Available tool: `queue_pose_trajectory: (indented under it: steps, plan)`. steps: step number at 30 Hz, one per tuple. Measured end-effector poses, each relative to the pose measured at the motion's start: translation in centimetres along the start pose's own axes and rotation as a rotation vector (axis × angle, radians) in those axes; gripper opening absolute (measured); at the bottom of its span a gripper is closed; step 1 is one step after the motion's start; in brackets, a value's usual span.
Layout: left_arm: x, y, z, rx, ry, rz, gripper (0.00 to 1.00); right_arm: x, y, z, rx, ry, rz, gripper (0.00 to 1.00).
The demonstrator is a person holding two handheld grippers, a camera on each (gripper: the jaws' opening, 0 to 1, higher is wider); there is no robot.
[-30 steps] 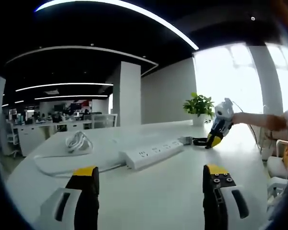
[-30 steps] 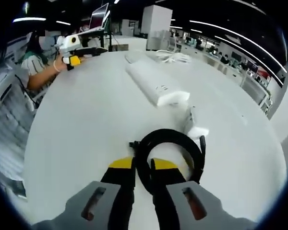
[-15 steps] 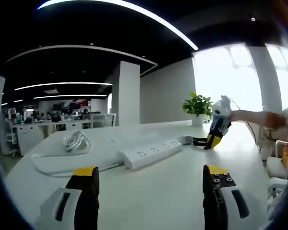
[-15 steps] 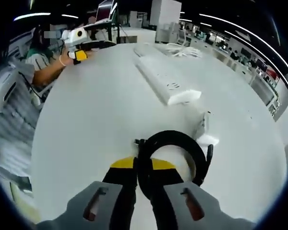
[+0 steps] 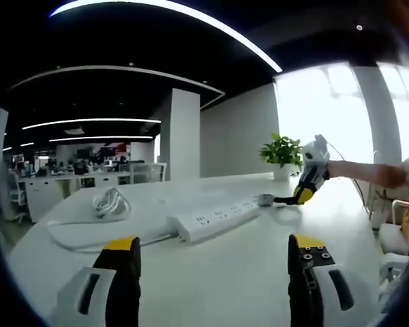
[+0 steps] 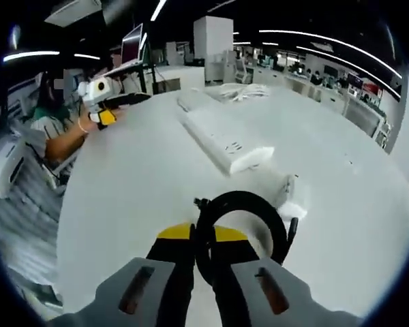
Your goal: Straighten the power strip on the desk, plug the charger into it
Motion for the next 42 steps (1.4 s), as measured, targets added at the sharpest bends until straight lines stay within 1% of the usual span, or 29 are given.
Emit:
queue_pose_trajectory:
  steps: [4, 7, 9, 17, 19, 23, 26, 28, 32, 34, 35, 36, 38, 42]
  plan:
    - [-0.1, 0.0, 0.0, 0.0, 0.001, -0.002, 0.91, 0.1, 0.3, 0.4, -0.054, -0.018, -0.007, 0.07]
    - [-0.2, -0.1, -0.1, 0.001, -0.001, -0.008, 0.91, 0.2, 0.3, 0.8, -0.119, -0.05, -0.008, 0.07]
    - [-0.3, -0.2, -0.1, 0.005, -0.004, -0.011, 0.91, 0.2, 0.4, 1.0, -0.153, -0.057, -0.01, 0.06]
    - [-0.4, -0.1, 0.2, -0.003, -0.008, -0.01, 0.91, 0.4, 1.0, 2.9, -0.293, -0.079, -0.005, 0.06]
    - [-0.3, 0.0, 0.3, -0.003, -0.008, -0.01, 0.91, 0.6, 1.2, 3.6, -0.349, -0.097, 0.007, 0.06]
    - [-0.3, 0.0, 0.2, -0.001, -0.008, -0.008, 0.91, 0.6, 2.0, 4.9, -0.438, -0.115, -0.011, 0.06]
    - [-0.3, 0.0, 0.2, -0.001, -0.009, -0.007, 0.91, 0.4, 2.4, 5.7, -0.504, -0.156, -0.019, 0.06]
    - [-0.2, 0.0, 0.2, -0.004, -0.006, -0.006, 0.91, 0.3, 2.5, 6.0, -0.537, -0.181, -0.035, 0.06]
    - [-0.2, 0.0, 0.2, -0.007, -0.004, -0.004, 0.91, 0.3, 2.8, 6.5, -0.57, -0.176, -0.058, 0.06]
    - [-0.2, 0.0, 0.2, -0.007, -0.002, -0.005, 0.91, 0.3, 2.9, 6.9, -0.614, -0.201, -0.062, 0.06]
    - [-0.1, 0.0, 0.2, -0.007, -0.003, -0.004, 0.91, 0.4, 3.0, 7.2, -0.626, -0.196, -0.066, 0.06]
    - [-0.1, 0.0, 0.2, -0.006, -0.005, -0.004, 0.91, 0.7, 3.2, 7.5, -0.659, -0.205, -0.089, 0.06]
    - [-0.1, 0.0, 0.2, -0.006, -0.006, -0.004, 0.91, 1.1, 3.3, 8.1, -0.684, -0.202, -0.087, 0.06]
    - [-0.2, 0.0, 0.5, -0.011, -0.008, -0.005, 0.91, 1.7, 3.7, 9.0, -0.724, -0.197, -0.107, 0.06]
Point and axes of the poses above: the point that each gripper's makers call its tool centre point, and the gripper's own axes: y roughly backward along the fingers, x roughly to its left, z roughly out of its top, the point moved 8 cm from there along y, roughly backward along the fingers, and after that the axes turned 5 degrees about z, right-handed, at the moved point
